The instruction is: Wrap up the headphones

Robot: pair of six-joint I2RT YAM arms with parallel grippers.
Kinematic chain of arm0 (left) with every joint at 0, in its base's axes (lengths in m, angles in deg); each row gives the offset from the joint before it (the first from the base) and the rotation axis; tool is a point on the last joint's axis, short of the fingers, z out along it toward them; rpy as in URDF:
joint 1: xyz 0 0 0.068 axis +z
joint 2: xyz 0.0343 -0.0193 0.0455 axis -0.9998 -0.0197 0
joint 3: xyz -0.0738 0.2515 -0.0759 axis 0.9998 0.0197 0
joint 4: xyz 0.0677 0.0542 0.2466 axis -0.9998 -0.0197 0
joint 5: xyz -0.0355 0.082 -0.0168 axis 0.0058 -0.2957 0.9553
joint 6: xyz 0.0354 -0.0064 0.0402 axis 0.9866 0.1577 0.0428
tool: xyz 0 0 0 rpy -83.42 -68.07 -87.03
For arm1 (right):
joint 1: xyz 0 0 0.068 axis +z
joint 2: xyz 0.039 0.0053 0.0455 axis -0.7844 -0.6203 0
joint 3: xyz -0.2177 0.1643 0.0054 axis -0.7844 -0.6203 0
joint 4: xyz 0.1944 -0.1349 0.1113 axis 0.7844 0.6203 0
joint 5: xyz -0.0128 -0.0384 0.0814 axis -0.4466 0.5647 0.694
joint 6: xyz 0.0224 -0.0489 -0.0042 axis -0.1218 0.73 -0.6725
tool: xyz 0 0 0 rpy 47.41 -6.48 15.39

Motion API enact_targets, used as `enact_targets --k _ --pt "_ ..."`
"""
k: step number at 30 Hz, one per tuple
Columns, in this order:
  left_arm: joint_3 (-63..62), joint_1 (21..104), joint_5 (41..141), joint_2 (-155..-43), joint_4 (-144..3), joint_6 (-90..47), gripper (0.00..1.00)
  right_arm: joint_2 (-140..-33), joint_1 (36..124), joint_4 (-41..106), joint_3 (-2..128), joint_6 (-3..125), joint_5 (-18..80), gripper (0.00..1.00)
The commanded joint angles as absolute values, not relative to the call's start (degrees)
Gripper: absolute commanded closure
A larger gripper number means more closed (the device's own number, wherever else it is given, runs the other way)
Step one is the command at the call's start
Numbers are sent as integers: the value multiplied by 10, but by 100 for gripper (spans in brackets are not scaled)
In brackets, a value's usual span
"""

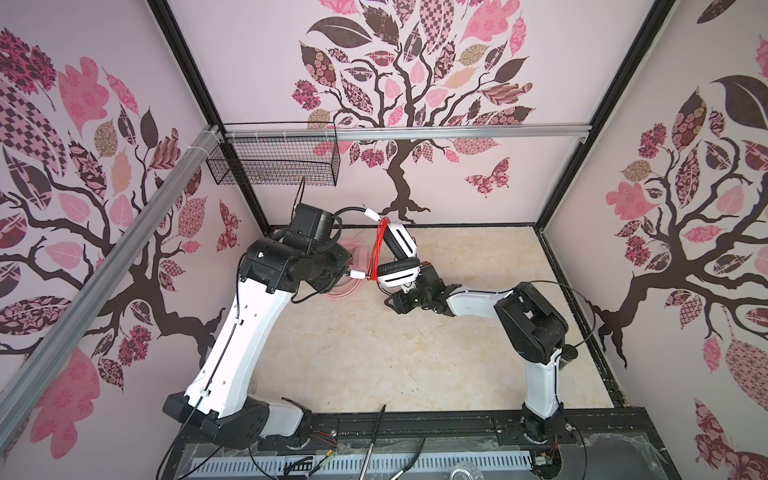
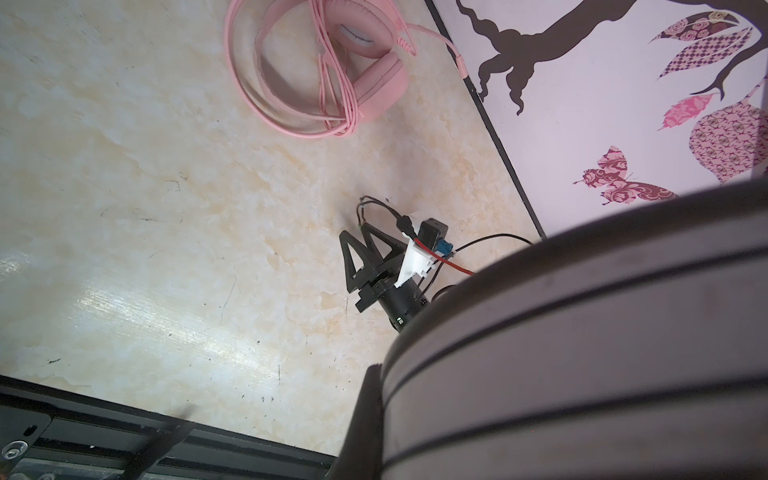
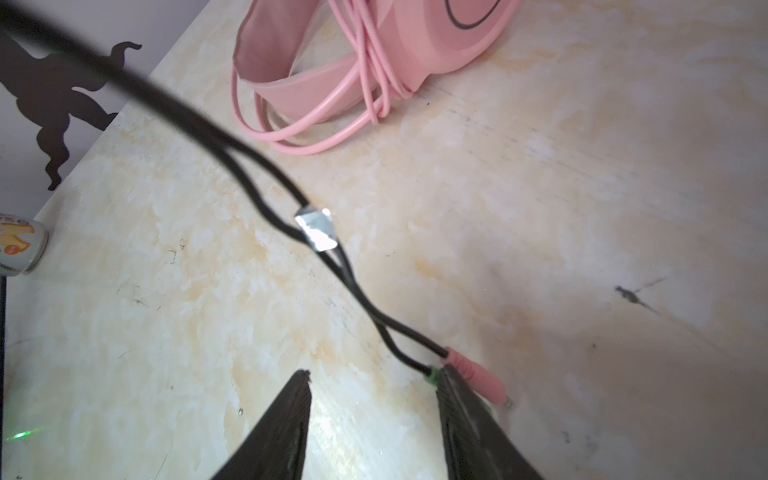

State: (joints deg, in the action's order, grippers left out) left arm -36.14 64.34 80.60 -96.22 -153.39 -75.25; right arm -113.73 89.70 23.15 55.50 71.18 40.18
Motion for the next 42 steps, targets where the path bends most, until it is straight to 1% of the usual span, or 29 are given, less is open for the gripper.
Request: enact_targets --k 1,6,8,14,19,24,32,38,39,42 --pt "-382 643 817 -954 -1496 -758 100 -1164 894 273 607 735 356 44" --pt "-382 643 817 -952 -1496 -758 100 -1191 895 307 638 754 353 46" --pt "-382 643 817 -952 -1496 -758 100 -1200 895 311 639 759 373 48" --pt "-383 643 816 -952 -1496 -758 100 -1205 894 265 607 750 457 50" --pt "-386 643 817 -954 -1497 -758 100 -1211 894 255 597 738 477 55" --pt "-386 643 816 -953 -1499 -759 100 -1198 894 229 560 719 490 59" --pt "-386 643 817 -956 -1497 -761 100 -1155 894 194 489 707 498 59" --pt "-385 643 819 -957 -1497 -762 100 -1132 894 184 464 700 499 59" --pt "-384 643 819 -956 -1497 -762 100 -1130 894 183 463 700 499 61" --pt "-384 643 819 -956 -1496 -762 100 -1133 894 185 465 699 502 71"
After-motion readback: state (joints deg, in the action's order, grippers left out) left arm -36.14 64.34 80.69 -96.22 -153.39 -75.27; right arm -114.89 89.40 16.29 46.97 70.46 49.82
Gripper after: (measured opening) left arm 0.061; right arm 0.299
